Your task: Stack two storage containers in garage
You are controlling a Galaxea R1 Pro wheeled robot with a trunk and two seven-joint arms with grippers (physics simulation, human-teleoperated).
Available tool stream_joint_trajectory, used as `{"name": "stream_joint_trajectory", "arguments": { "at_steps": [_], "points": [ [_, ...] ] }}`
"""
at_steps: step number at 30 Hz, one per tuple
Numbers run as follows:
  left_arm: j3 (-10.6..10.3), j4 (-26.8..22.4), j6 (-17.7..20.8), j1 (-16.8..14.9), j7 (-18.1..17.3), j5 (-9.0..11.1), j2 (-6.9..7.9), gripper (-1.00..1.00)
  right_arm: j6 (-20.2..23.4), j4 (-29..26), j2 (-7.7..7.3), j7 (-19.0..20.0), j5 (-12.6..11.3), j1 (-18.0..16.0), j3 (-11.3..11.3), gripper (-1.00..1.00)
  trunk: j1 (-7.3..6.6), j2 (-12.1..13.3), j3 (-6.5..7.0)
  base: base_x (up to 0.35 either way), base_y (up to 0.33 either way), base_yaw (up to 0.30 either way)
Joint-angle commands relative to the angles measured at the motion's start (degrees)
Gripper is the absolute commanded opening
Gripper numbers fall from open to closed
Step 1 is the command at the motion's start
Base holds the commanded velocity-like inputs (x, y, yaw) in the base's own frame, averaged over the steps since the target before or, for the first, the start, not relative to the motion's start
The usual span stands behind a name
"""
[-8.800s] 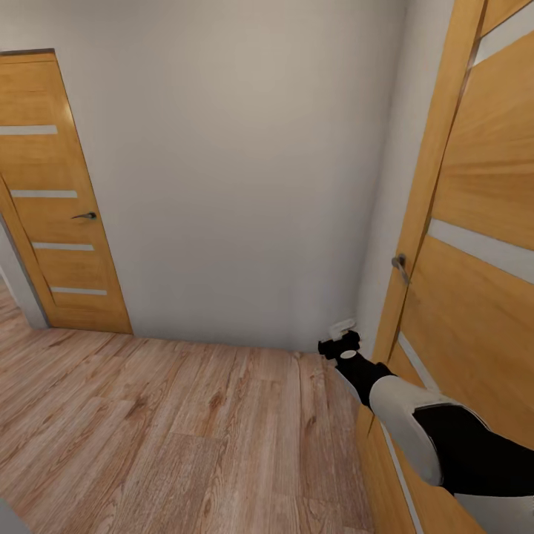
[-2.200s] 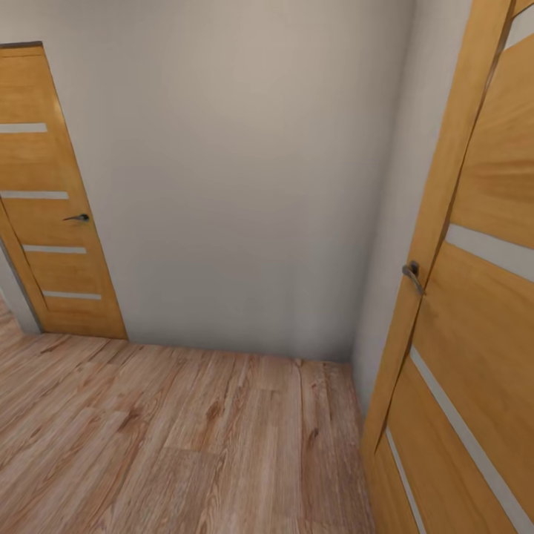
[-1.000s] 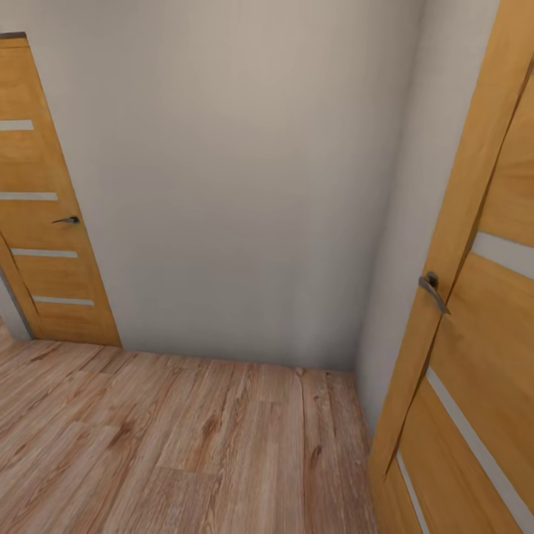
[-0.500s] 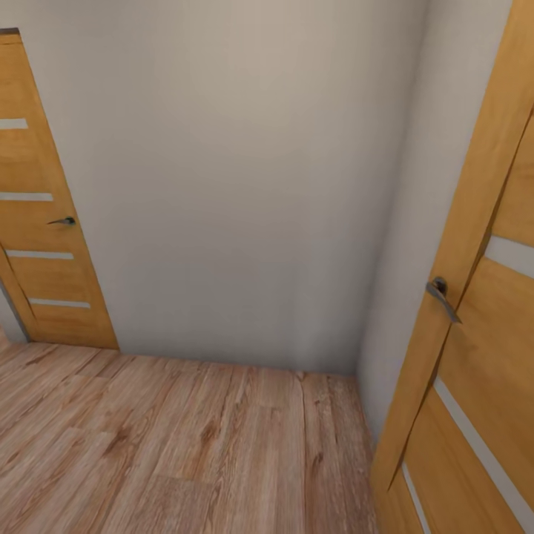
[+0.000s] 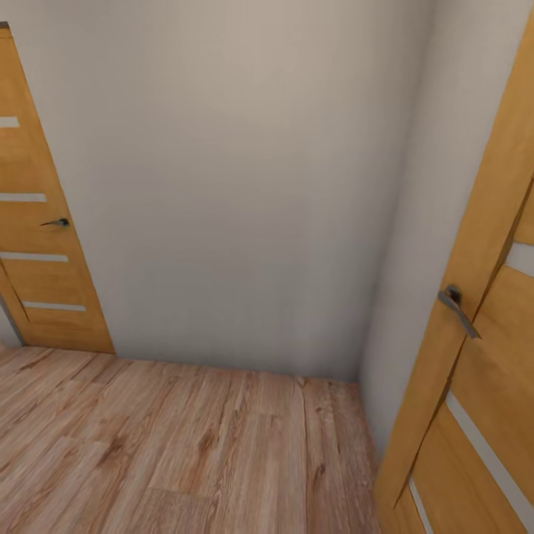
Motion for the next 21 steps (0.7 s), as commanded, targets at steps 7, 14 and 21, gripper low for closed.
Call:
{"name": "stream_joint_trajectory", "arguments": {
  "at_steps": [7, 14, 21],
  "points": [
    [0.19, -0.01, -0.13, -0.01, 0.01, 0.46, -0.02, 1.0, -0.35, 0.19, -0.01, 0.09, -0.03, -0.08, 0.44, 1.0, 0.02, -0.03, -0.05, 0.237, 0.0, 0.0],
    [0.19, -0.01, -0.13, -0.01, 0.01, 0.44, -0.02, 1.0, -0.35, 0.19, -0.01, 0.09, -0.03, -0.08, 0.44, 1.0, 0.02, -0.03, -0.05, 0.248, 0.0, 0.0],
    [0.19, -0.01, -0.13, -0.01, 0.01, 0.44, -0.02, 1.0, -0.25, 0.19, 0.22, 0.05, -0.03, -0.08, 0.44, 1.0, 0.02, -0.03, -0.05, 0.248, 0.0, 0.0]
  ]
}}
